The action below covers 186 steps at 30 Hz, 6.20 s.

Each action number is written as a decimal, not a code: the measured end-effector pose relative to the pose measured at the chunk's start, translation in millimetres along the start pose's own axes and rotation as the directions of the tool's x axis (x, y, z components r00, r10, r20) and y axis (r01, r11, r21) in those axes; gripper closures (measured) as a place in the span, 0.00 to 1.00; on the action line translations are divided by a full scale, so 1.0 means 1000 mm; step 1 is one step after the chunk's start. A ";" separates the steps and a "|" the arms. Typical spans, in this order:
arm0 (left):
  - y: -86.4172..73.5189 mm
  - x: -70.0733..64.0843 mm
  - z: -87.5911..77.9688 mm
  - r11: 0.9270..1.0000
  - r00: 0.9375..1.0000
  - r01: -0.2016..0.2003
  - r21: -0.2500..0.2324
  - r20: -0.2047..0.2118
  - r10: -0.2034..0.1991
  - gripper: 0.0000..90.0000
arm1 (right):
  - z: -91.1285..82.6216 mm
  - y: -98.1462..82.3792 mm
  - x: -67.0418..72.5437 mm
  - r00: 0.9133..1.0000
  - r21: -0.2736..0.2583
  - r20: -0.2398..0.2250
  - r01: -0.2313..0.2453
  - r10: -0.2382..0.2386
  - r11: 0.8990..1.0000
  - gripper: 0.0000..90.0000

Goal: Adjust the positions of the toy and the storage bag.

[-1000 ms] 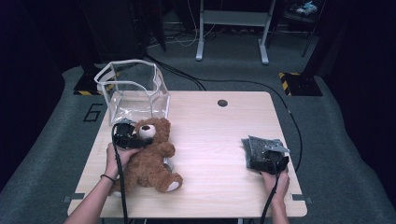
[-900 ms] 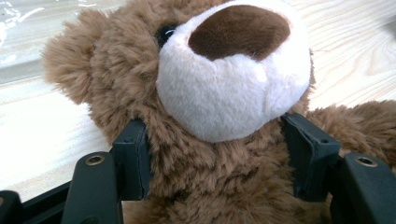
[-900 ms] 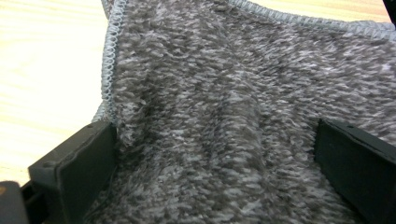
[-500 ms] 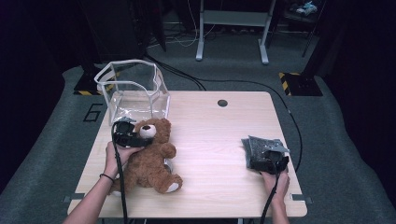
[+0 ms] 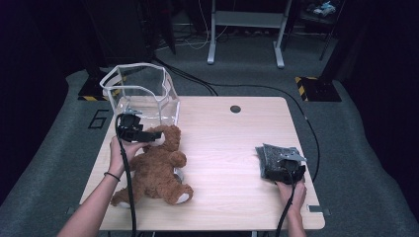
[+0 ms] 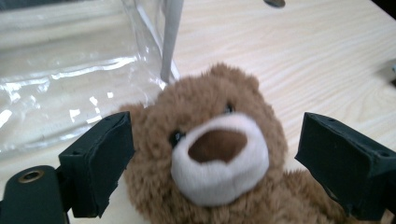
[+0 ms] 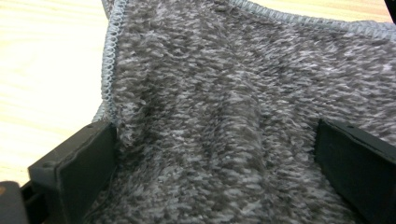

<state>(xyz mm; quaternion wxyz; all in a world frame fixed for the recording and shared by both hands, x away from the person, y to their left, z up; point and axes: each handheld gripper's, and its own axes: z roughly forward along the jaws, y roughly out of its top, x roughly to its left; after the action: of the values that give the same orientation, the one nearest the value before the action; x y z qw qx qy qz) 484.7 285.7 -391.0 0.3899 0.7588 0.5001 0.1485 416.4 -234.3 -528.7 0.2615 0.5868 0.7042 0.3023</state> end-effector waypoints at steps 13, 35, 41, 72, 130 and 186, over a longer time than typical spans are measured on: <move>0.056 -0.011 0.000 0.995 0.995 -0.095 -0.038 -0.044 0.093 0.11 | 0.000 0.000 0.000 1.000 -0.002 -0.002 -0.001 0.001 1.000 0.01; 0.118 -0.015 0.046 0.981 0.971 -0.192 -0.014 -0.145 0.188 0.28 | 0.000 0.000 0.000 1.000 -0.002 -0.004 -0.007 0.007 1.000 0.01; 0.118 -0.010 0.062 0.983 0.963 -0.181 0.023 -0.197 0.182 0.43 | 0.000 0.000 -0.001 1.000 -0.004 -0.004 -0.002 0.002 1.000 0.01; 0.118 -0.010 0.092 0.964 0.954 -0.265 -0.026 -0.149 0.259 0.97 | 0.000 -0.001 0.000 1.000 -0.003 -0.001 -0.002 0.002 1.000 0.01; 0.109 -0.132 0.113 0.886 0.862 -0.454 -0.096 0.203 0.464 0.97 | -0.001 -0.001 0.000 1.000 0.001 0.002 0.003 -0.003 1.000 0.01; 0.101 -0.116 0.051 0.950 0.935 -0.290 -0.113 0.180 0.307 0.26 | -0.023 0.040 0.006 0.995 0.001 -0.077 0.065 -0.065 0.998 0.04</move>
<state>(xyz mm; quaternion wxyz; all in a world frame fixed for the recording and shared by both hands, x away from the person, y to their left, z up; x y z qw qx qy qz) 528.3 141.9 -331.0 0.4418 0.8196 0.3315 0.1520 425.5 -225.6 -484.1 0.2429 0.5520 0.7329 0.3151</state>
